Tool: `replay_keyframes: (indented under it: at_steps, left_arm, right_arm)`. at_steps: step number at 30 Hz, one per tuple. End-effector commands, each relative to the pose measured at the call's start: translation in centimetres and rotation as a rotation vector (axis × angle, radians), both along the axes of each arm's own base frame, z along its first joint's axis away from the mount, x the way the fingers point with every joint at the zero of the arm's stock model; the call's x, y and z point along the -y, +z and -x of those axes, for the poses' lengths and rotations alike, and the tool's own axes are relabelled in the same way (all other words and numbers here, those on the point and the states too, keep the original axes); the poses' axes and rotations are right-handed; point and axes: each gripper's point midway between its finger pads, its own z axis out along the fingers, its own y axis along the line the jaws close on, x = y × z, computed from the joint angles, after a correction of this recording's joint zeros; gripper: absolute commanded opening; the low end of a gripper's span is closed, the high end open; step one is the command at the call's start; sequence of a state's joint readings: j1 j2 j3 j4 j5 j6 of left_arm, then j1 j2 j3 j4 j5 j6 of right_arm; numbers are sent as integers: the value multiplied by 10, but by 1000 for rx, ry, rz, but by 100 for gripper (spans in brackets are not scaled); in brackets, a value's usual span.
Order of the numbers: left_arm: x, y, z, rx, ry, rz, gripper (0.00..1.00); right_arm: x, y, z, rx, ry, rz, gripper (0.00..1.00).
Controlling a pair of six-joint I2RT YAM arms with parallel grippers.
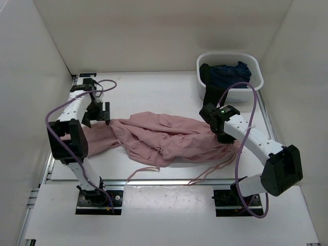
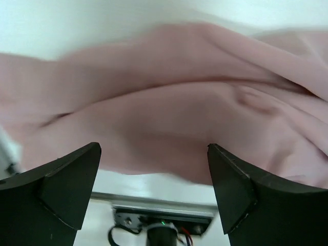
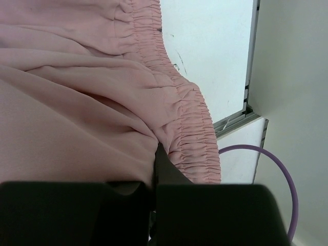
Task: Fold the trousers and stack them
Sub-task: Flatten the trousers out
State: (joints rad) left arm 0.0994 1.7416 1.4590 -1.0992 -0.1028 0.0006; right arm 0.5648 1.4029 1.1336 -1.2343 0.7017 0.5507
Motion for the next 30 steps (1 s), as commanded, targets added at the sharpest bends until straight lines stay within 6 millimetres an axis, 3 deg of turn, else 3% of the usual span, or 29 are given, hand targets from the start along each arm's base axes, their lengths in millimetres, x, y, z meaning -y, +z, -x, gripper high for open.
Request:
replay_keyframes:
  at_steps: [1,2,4,6,8,9,10,11,12,15,16,17,19,20,21,22,24,27,28,29,30]
  left_arm:
    - [56,-15,23,-159,-93,195,97]
    - [65,-25,29,-182,-122,194,97]
    - [63,-37,33,-196,-137,139,95]
    - [59,-48,42,-233,-132,121,82]
    - [65,-51,46,-244,-135,156,63]
    - [74,-50,46,-242,-141,205,48]
    - [76,-52,52,-261,-140,219,18]
    - [76,-52,52,-261,-140,219,14]
    - [70,-53,49,-250,-138,188,14]
    - [50,-41,15,-147,-129,64,14]
    - [36,-24,-14,-74,-115,-22,14]
    - [24,-10,-32,-22,-92,-64,14]
    - [-2,21,-63,68,-42,-186,14]
    - [-18,75,-95,220,7,-253,14]
    - [-22,90,-100,254,21,-277,14]
    - [-30,109,-97,284,45,-302,14]
    - [-29,112,-82,270,40,-293,14]
    - [20,75,-28,125,-80,-100,14]
    - [50,70,-13,112,-152,-13,25]
    - [65,41,14,10,-190,28,57]
    - [79,31,20,1,-226,58,73]
  right_arm:
    - [1,2,-4,31,-21,5,0]
    - [2,-1,-2,29,-29,6,0]
    - [2,-3,-2,30,-29,5,0]
    - [2,-5,-2,23,-29,10,0]
    - [-1,-4,-8,14,-19,16,0]
    - [-2,-4,-13,24,-29,9,0]
    - [-7,-1,-20,36,-17,-9,0]
    - [-8,-2,-26,33,-17,-7,0]
    - [-13,-1,-31,26,9,-14,0]
    - [-18,16,-70,67,28,-39,0]
    - [-14,25,-84,87,12,-45,0]
    - [-19,46,-107,144,7,-69,0]
    - [-10,72,-132,202,-9,-80,0]
    - [-11,95,-148,251,-11,-131,0]
    - [-8,115,-157,300,-16,-152,0]
    - [-11,120,-160,315,-13,-168,0]
    - [-9,134,-153,351,-13,-201,0]
    - [-21,116,-138,313,21,-289,0]
    - [-24,108,-134,298,21,-315,0]
    - [-25,87,-126,257,14,-323,0]
    - [-25,82,-119,239,16,-329,0]
